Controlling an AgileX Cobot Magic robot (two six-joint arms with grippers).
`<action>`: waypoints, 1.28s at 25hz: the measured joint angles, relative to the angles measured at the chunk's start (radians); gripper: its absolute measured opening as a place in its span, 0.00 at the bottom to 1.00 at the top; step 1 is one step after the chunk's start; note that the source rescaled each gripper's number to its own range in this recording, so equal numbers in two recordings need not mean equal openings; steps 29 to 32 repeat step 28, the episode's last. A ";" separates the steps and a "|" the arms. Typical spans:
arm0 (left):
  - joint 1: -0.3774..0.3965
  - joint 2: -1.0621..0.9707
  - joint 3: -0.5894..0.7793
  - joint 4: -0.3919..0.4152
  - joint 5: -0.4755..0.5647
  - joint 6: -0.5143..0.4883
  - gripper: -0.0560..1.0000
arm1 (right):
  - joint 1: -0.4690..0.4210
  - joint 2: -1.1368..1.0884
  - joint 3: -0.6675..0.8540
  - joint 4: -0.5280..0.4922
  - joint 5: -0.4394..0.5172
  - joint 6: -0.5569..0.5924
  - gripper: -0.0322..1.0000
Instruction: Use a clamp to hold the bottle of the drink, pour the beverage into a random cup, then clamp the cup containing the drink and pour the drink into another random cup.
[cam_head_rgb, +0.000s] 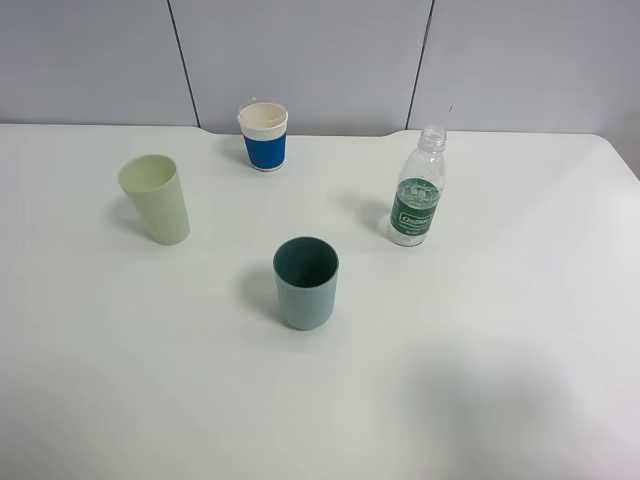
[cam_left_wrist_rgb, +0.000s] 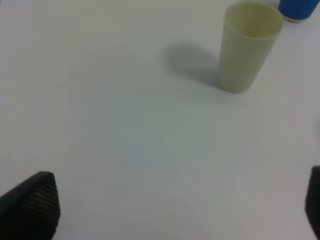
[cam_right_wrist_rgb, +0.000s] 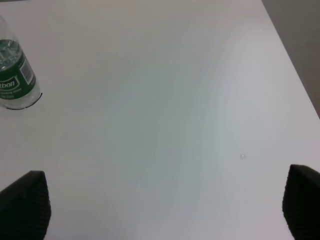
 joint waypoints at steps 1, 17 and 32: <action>0.000 0.000 0.000 0.000 0.000 0.000 1.00 | 0.000 0.000 0.000 0.000 0.000 0.000 0.98; 0.000 0.000 0.000 0.000 0.000 0.001 1.00 | 0.000 0.000 0.000 0.000 0.000 0.000 0.98; 0.000 0.000 0.000 0.000 0.000 0.000 1.00 | 0.000 0.000 0.000 0.000 0.000 0.000 0.98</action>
